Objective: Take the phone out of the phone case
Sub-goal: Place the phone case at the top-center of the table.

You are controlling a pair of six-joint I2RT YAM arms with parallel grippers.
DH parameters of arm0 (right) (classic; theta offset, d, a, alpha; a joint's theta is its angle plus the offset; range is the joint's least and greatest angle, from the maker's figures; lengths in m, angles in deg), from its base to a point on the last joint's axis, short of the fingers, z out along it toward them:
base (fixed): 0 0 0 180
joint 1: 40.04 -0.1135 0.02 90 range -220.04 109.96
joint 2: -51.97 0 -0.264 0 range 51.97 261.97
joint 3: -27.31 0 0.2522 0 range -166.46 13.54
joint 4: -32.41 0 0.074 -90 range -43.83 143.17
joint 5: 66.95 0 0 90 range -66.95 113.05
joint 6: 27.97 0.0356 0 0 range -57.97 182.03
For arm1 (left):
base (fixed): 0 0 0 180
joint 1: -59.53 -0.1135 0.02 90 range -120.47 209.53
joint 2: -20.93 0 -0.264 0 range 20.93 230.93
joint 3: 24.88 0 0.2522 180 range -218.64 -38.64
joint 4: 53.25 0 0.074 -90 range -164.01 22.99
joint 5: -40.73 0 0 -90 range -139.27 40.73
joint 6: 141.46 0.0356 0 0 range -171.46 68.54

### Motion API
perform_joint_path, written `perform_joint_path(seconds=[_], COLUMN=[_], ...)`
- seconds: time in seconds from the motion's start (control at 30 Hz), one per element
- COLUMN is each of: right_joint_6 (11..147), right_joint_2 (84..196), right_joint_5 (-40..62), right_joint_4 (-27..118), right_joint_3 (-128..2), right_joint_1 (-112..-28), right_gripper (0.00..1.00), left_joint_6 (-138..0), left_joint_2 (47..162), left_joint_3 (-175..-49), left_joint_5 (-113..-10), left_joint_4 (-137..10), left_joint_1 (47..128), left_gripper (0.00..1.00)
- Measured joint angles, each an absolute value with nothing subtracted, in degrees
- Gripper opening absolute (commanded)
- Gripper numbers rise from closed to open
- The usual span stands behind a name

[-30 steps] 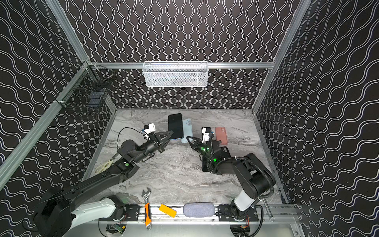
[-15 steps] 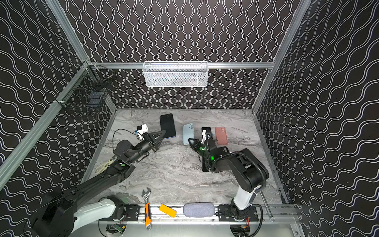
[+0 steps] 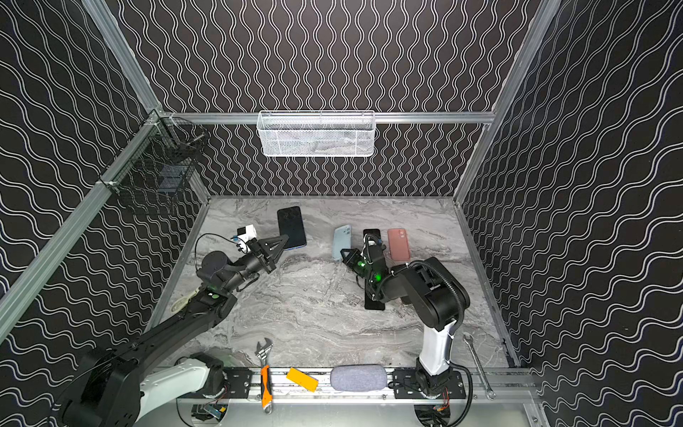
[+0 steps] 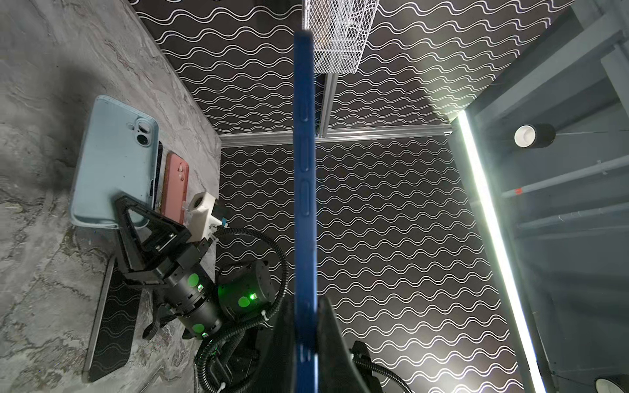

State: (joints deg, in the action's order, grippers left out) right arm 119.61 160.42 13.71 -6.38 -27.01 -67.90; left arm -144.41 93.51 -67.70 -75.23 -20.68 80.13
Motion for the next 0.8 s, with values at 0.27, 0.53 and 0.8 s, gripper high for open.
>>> perform_joint_path(seconds=[0.27, 0.53, 0.8], right_joint_6=[118.97, 118.14, 117.4], right_joint_2=[164.24, 164.52, 164.5], right_joint_5=[13.95, 14.8, 15.43], right_joint_4=[-4.24, -3.7, -1.4], right_joint_3=[-29.55, -29.81, -30.4], right_joint_1=[-67.52, -67.24, -67.24], right_gripper=[0.13, 0.17, 0.44], left_joint_6=[-144.26, -144.21, -144.08], left_joint_2=[93.33, 93.88, 95.13], left_joint_3=[-67.39, -67.26, -67.55], left_joint_5=[-77.28, -78.96, -80.34], left_joint_4=[-20.61, -20.66, -20.66], left_joint_1=[77.05, 75.45, 74.62], left_gripper=[0.0, 0.0, 0.0])
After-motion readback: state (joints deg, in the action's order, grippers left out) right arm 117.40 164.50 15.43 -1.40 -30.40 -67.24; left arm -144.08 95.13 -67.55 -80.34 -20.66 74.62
